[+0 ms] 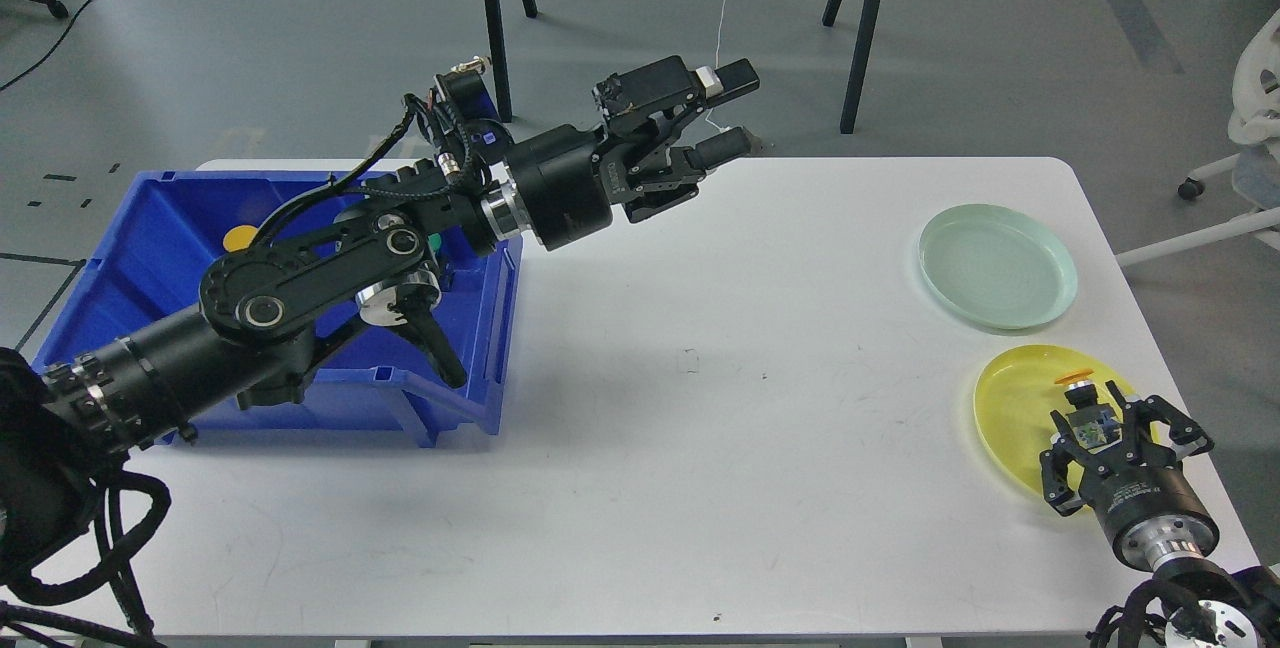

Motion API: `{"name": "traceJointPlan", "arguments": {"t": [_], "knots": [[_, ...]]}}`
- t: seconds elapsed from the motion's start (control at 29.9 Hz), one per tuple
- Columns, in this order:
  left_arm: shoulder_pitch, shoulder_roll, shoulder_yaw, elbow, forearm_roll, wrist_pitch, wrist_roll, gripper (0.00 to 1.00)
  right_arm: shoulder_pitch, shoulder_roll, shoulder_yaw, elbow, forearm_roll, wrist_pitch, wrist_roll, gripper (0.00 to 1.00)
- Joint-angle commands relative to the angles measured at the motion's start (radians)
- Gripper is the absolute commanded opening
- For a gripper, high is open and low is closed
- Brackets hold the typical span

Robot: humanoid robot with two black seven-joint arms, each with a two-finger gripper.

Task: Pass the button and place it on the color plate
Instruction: 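Open the right gripper to drop the button onto the yellow plate, then lower the left gripper into the bin toward a green button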

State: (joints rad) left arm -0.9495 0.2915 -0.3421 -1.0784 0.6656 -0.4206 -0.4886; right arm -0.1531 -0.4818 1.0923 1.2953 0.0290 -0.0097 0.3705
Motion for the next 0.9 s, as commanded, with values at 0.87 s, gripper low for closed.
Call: {"name": "traceJointPlan", "arguments": {"t": [0.87], "knots": [[0.057, 0.708, 0.017, -0.333, 0.239, 0.137, 0.0, 0.84, 0.448, 0.063, -0.017, 0.081, -0.006, 0.208, -0.005, 0.99]]}}
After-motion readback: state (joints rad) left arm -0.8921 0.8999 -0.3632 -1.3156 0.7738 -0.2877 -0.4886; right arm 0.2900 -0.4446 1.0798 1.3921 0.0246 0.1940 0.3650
